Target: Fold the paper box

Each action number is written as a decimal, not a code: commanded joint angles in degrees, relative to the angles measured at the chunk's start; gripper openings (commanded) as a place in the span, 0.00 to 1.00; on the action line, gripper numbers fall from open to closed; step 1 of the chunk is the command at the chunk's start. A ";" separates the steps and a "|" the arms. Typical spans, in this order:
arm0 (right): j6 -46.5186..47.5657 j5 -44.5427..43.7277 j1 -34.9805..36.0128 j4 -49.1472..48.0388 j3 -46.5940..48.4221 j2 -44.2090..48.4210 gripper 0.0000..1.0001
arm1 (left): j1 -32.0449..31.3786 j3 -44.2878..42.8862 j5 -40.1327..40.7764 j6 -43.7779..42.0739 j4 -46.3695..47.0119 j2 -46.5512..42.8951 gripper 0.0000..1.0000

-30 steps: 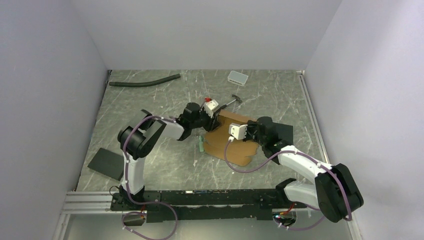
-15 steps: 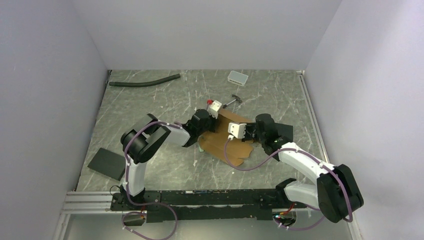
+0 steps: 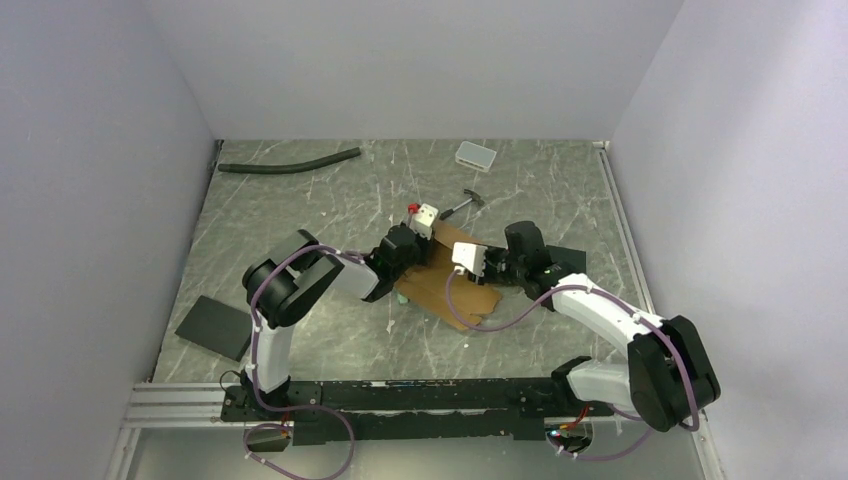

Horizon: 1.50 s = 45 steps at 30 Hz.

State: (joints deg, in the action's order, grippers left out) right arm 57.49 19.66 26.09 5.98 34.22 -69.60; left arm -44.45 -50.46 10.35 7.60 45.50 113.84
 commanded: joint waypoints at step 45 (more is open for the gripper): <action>-18.14 26.55 -18.94 19.43 17.64 -3.60 0.91 | 0.44 7.35 -1.91 2.75 16.35 -4.06 0.66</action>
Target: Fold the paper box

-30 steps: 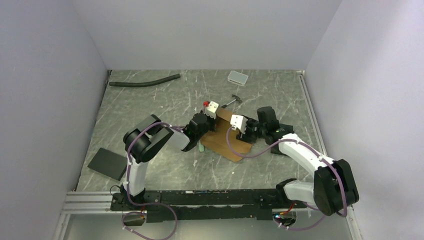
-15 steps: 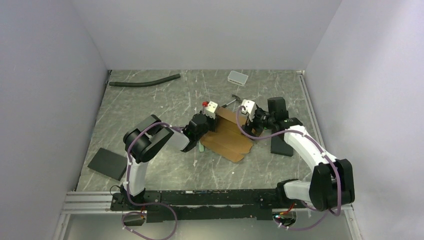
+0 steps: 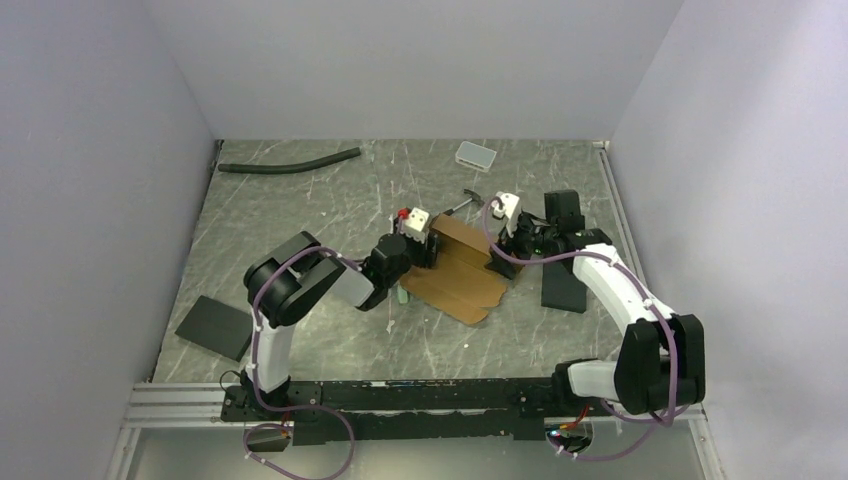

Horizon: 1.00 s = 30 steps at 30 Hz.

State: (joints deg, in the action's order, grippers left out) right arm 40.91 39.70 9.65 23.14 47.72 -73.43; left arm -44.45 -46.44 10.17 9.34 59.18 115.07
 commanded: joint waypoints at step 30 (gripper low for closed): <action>-7.64 -40.02 17.52 -2.92 14.02 -14.54 0.92 | 15.09 0.05 -21.16 30.22 -72.67 -30.46 0.83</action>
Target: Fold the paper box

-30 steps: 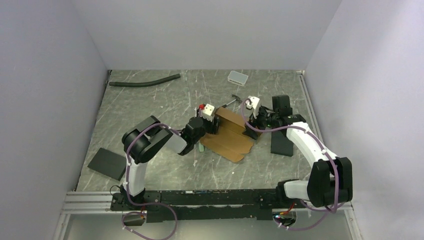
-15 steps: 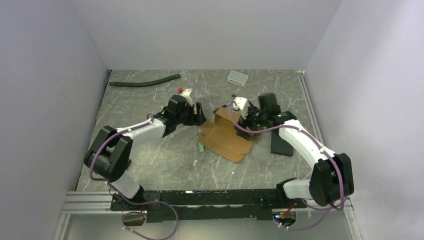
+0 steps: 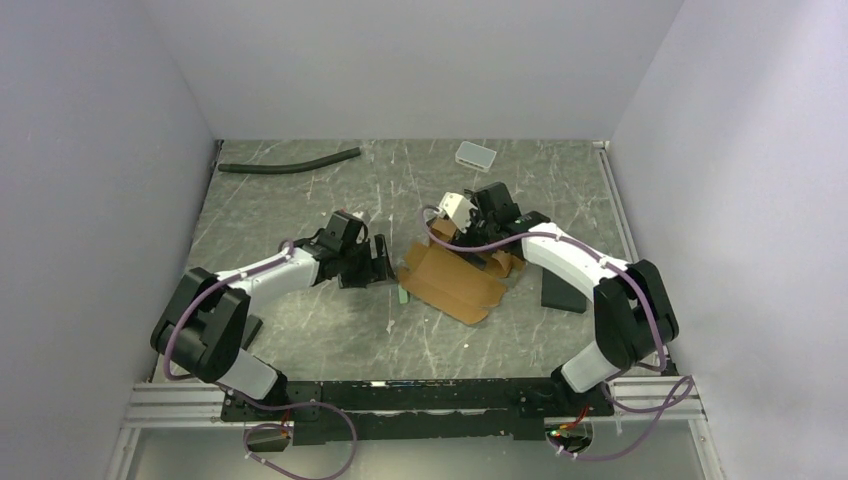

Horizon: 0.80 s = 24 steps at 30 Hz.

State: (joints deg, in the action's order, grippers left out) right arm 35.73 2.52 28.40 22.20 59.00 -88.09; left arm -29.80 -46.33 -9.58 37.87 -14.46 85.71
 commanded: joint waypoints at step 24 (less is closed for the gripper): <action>-1.80 42.58 -27.48 9.38 -1.94 15.28 0.99 | 0.27 -8.06 -13.31 -41.94 29.76 -1.02 0.84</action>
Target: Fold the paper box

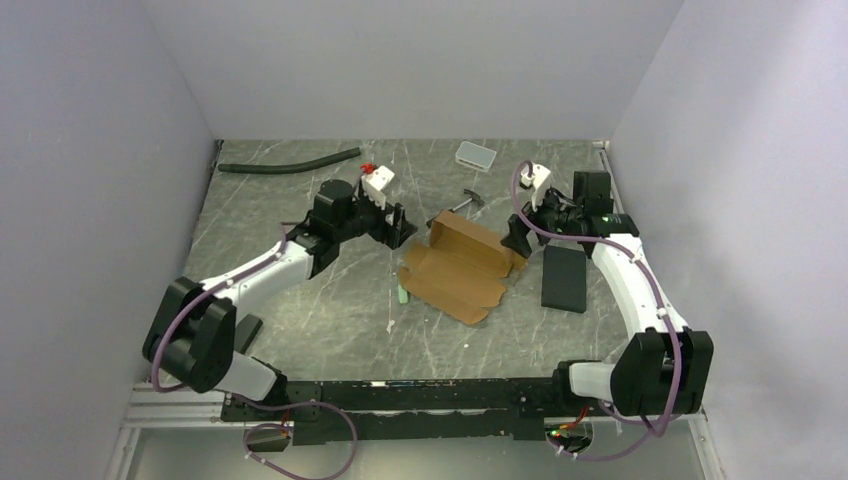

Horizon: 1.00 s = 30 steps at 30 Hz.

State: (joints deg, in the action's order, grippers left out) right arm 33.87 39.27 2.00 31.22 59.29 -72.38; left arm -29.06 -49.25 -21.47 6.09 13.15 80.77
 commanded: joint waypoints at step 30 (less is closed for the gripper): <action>-6.32 2.50 1.19 -5.16 -3.74 -5.44 0.94 | -10.19 -6.18 25.01 -13.05 38.94 34.62 0.62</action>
State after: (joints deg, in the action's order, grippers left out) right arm 27.81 41.98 2.63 28.27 55.55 -77.67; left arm -38.74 -53.04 -0.71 -6.44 47.13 114.02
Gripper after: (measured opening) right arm 0.942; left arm 0.677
